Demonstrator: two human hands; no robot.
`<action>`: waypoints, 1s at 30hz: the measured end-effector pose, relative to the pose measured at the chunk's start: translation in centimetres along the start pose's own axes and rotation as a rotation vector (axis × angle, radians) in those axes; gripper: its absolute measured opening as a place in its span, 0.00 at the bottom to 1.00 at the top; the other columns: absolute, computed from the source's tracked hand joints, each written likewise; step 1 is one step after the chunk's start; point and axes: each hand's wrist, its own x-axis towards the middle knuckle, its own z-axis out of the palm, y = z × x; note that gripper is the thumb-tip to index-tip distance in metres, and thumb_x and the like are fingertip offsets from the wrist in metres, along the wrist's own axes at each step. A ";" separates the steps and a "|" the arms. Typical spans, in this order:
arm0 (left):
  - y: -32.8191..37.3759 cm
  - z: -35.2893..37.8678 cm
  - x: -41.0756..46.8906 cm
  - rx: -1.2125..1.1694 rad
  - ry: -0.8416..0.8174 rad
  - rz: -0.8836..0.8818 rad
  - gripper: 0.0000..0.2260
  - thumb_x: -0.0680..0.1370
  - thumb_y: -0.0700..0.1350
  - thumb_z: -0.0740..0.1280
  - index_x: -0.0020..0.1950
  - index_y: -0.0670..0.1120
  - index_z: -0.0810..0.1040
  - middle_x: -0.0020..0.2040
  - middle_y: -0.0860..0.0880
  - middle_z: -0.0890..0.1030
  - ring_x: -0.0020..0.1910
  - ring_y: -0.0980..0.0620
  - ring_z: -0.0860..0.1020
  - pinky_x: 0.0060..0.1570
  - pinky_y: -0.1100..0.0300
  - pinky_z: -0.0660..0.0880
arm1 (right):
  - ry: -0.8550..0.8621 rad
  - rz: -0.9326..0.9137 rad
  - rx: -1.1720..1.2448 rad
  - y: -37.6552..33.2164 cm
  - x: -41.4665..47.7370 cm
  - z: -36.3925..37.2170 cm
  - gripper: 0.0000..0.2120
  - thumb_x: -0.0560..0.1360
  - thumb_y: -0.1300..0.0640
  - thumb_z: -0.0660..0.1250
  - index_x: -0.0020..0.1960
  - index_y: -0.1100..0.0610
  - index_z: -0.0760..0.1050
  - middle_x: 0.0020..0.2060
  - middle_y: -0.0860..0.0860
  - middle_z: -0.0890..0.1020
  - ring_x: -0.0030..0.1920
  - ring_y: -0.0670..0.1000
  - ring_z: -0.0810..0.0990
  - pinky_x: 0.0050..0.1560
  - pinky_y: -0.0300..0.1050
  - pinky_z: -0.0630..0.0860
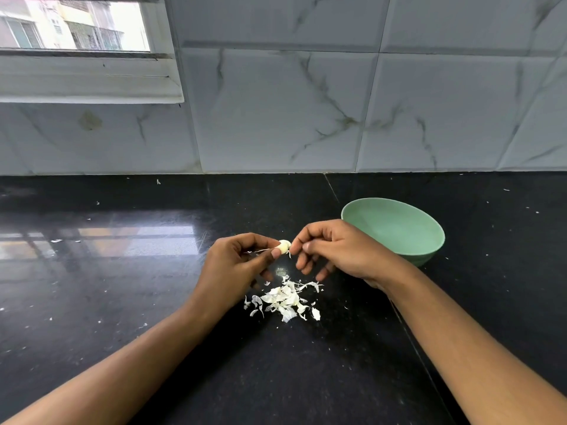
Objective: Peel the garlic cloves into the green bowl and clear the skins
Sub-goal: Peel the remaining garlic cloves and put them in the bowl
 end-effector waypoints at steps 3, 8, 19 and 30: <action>0.1 0.0 0.0 -0.001 0.007 -0.006 0.02 0.74 0.42 0.72 0.45 0.48 0.84 0.31 0.40 0.82 0.29 0.42 0.79 0.25 0.62 0.73 | 0.006 0.025 -0.024 -0.3 -0.2 -0.2 0.14 0.82 0.54 0.56 0.51 0.59 0.78 0.39 0.54 0.84 0.39 0.48 0.82 0.38 0.40 0.76; 0.2 0.0 -0.1 -0.018 -0.012 -0.027 0.02 0.73 0.43 0.72 0.45 0.48 0.84 0.31 0.41 0.82 0.29 0.44 0.78 0.27 0.60 0.74 | 0.175 -0.148 -0.191 0.4 0.2 0.3 0.06 0.74 0.58 0.70 0.50 0.51 0.81 0.38 0.49 0.84 0.40 0.49 0.83 0.38 0.43 0.81; 1.2 -0.1 -0.1 -0.338 -0.053 -0.128 0.08 0.69 0.42 0.69 0.45 0.41 0.82 0.35 0.47 0.83 0.27 0.56 0.79 0.27 0.66 0.75 | 0.400 -0.416 -0.097 0.9 0.5 2.1 0.06 0.67 0.60 0.77 0.41 0.52 0.83 0.33 0.47 0.84 0.34 0.44 0.82 0.37 0.40 0.78; 1.5 -0.2 -0.2 -0.231 -0.099 -0.103 0.10 0.68 0.44 0.70 0.46 0.40 0.82 0.34 0.45 0.84 0.30 0.54 0.81 0.31 0.65 0.77 | 0.210 -0.422 -0.242 0.5 0.4 0.5 0.09 0.68 0.61 0.75 0.42 0.53 0.76 0.37 0.48 0.81 0.38 0.50 0.80 0.34 0.46 0.80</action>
